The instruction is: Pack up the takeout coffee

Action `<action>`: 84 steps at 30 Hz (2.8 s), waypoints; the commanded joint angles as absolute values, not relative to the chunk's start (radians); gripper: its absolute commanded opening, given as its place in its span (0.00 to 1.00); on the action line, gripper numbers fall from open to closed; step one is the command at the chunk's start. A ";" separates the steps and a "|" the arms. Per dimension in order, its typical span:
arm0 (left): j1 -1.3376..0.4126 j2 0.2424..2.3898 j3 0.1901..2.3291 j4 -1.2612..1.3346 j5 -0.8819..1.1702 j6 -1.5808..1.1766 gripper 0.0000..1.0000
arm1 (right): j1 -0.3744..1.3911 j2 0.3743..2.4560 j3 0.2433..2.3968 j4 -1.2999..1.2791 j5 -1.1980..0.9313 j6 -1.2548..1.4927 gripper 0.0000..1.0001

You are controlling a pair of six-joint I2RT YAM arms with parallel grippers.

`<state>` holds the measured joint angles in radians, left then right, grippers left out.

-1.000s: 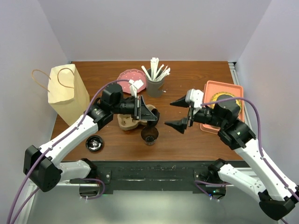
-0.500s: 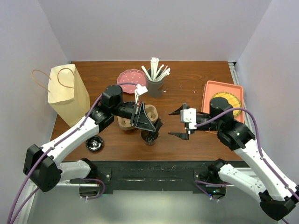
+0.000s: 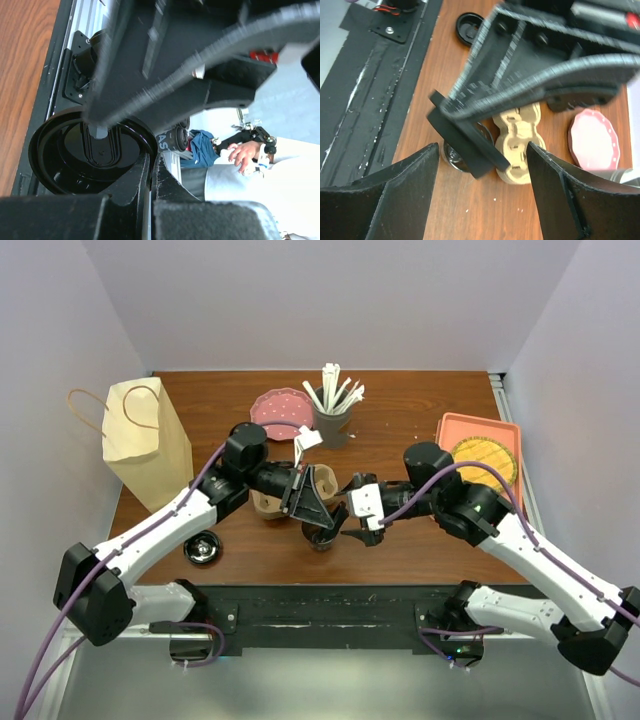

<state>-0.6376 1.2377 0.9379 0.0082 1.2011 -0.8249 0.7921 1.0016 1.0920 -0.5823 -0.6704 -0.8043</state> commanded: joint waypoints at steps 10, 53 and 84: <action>-0.643 1.267 0.960 -0.040 1.241 -0.818 0.00 | 0.894 1.039 1.160 -0.699 -0.574 -0.930 0.57; -0.364 1.292 1.324 -0.604 0.133 -0.459 1.00 | 0.900 1.084 1.117 -0.328 -0.353 0.454 0.07; -0.380 1.131 0.793 -0.288 0.673 -0.457 0.64 | 0.698 1.339 0.976 -0.361 -0.439 0.767 0.12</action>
<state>-0.3798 1.1233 0.8295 -0.3721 0.6064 -0.4366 0.7353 1.3144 0.9730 -0.3489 -0.3870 0.7849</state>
